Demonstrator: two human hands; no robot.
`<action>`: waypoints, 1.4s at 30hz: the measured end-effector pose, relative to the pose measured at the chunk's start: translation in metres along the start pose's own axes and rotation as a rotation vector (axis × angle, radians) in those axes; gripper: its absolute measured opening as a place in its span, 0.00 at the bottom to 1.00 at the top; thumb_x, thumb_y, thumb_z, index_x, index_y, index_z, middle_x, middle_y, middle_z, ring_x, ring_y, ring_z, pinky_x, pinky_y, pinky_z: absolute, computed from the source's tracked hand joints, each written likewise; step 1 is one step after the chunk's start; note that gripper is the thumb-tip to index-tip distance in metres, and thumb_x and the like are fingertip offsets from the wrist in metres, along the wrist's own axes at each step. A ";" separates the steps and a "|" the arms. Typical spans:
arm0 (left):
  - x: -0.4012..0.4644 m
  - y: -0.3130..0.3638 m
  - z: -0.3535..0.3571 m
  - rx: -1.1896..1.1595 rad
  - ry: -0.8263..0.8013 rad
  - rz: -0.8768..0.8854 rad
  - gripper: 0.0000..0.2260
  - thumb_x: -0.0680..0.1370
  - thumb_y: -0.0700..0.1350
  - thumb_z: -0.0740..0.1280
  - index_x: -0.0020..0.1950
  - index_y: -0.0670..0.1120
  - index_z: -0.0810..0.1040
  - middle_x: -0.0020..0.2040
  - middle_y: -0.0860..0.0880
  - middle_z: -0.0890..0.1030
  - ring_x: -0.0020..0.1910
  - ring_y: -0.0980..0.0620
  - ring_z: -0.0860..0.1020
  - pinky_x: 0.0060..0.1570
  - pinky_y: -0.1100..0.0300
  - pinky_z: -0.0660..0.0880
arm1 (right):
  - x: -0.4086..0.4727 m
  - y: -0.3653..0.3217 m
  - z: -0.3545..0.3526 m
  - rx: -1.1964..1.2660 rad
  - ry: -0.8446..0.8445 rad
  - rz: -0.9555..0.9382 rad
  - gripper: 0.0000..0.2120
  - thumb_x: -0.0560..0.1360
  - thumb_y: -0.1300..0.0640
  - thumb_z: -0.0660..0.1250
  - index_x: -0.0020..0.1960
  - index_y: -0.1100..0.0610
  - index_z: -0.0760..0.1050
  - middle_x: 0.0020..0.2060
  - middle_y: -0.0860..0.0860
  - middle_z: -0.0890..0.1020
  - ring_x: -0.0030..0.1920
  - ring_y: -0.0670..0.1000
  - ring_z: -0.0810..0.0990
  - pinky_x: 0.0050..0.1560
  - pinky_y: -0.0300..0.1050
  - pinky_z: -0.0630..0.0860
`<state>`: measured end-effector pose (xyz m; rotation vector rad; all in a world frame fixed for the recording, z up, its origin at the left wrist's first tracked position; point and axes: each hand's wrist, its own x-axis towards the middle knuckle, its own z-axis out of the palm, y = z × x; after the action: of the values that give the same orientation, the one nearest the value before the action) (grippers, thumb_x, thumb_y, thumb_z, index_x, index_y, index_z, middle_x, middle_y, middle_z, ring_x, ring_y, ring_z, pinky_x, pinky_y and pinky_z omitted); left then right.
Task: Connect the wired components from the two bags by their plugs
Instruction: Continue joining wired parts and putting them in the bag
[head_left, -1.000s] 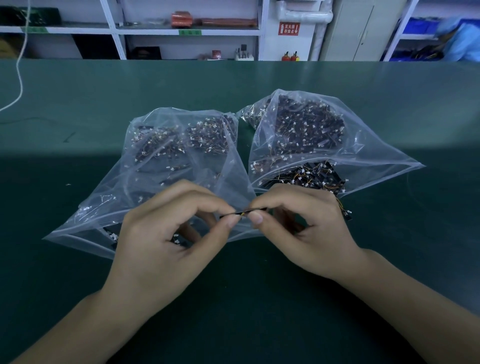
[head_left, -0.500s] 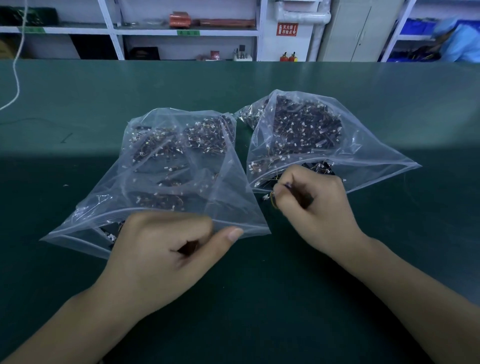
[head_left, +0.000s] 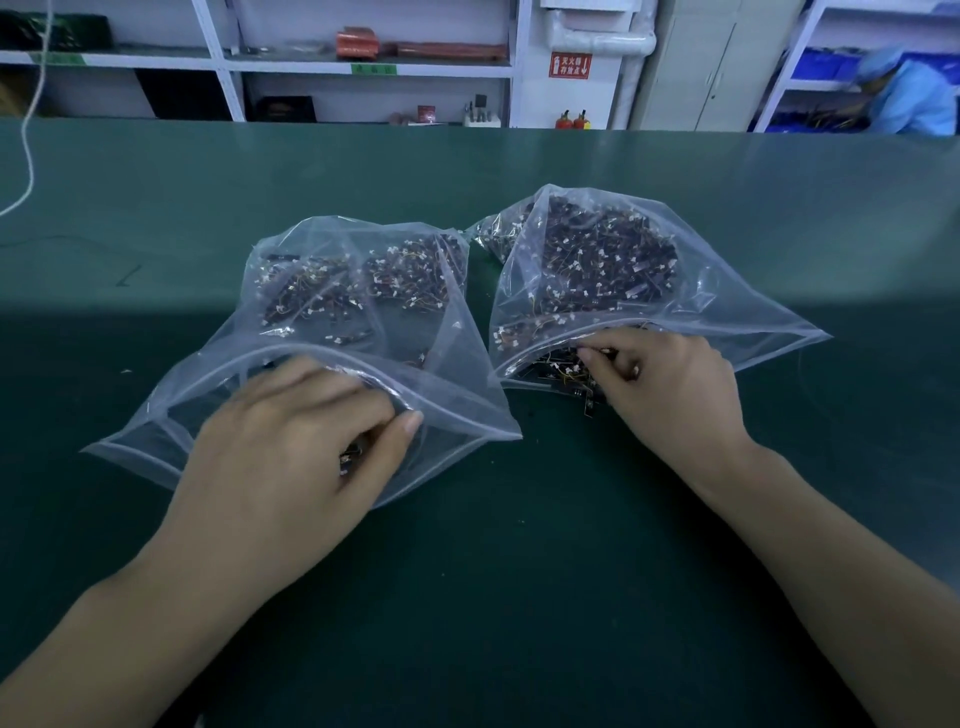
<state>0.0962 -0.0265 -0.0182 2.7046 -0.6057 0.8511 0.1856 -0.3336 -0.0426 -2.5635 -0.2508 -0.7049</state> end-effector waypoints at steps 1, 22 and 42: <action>0.000 -0.002 0.001 0.017 -0.036 -0.003 0.14 0.83 0.53 0.63 0.43 0.50 0.82 0.42 0.56 0.80 0.46 0.48 0.78 0.47 0.49 0.77 | 0.000 -0.001 0.000 -0.008 -0.010 0.001 0.06 0.81 0.47 0.72 0.54 0.41 0.87 0.27 0.43 0.77 0.33 0.49 0.78 0.39 0.44 0.72; 0.000 -0.004 -0.001 0.112 -0.335 -0.210 0.02 0.77 0.54 0.74 0.48 0.59 0.85 0.47 0.62 0.82 0.48 0.52 0.83 0.41 0.54 0.80 | -0.009 -0.020 -0.002 0.119 0.004 -0.092 0.05 0.80 0.50 0.73 0.46 0.45 0.86 0.23 0.42 0.72 0.27 0.48 0.72 0.36 0.44 0.75; 0.013 -0.004 0.004 0.339 -0.646 -0.285 0.20 0.88 0.60 0.48 0.68 0.59 0.77 0.63 0.57 0.82 0.64 0.52 0.80 0.64 0.54 0.77 | -0.016 -0.031 0.000 0.251 0.014 -0.176 0.05 0.80 0.55 0.74 0.46 0.49 0.86 0.22 0.41 0.68 0.26 0.48 0.70 0.33 0.39 0.65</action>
<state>0.1094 -0.0286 -0.0142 3.2697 -0.1744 -0.0160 0.1626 -0.3079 -0.0391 -2.3155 -0.5305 -0.7055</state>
